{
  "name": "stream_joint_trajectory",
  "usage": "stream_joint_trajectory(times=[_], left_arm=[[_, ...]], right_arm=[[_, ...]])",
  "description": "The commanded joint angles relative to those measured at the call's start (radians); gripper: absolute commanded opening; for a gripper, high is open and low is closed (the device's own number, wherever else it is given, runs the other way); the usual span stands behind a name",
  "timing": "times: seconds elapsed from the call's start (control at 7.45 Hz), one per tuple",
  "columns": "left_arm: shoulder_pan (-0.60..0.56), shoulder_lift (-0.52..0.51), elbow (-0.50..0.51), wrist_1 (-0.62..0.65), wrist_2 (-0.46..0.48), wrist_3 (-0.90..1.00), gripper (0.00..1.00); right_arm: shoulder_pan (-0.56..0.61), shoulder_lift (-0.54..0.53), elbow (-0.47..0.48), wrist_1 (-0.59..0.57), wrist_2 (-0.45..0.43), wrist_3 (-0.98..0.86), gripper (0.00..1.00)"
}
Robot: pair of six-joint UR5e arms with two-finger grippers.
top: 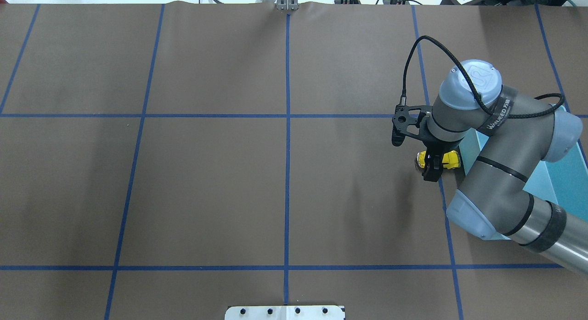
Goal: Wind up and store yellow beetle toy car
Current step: 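Close the right gripper around the yellow car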
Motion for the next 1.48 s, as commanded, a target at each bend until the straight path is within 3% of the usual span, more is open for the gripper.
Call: stream_joint_trajectory(times=[0.0,0.4,0.67,1.34], left_arm=[[0.000,0.001,-0.001,0.000,-0.001,-0.001,1.00],[-0.001,0.007,-0.001,0.005,-0.001,-0.002,1.00],[0.000,0.010,-0.001,0.005,-0.001,-0.002,1.00],[0.000,0.010,-0.004,0.005,-0.001,-0.004,1.00]], right_arm=[[-0.005,0.000,-0.005,0.000,-0.081,-0.030,1.00],[-0.029,-0.009,-0.025,0.014,-0.103,-0.032,1.00],[-0.036,-0.054,-0.095,0.190,-0.108,-0.052,1.00],[-0.036,-0.084,-0.095,0.200,-0.112,-0.087,1.00]])
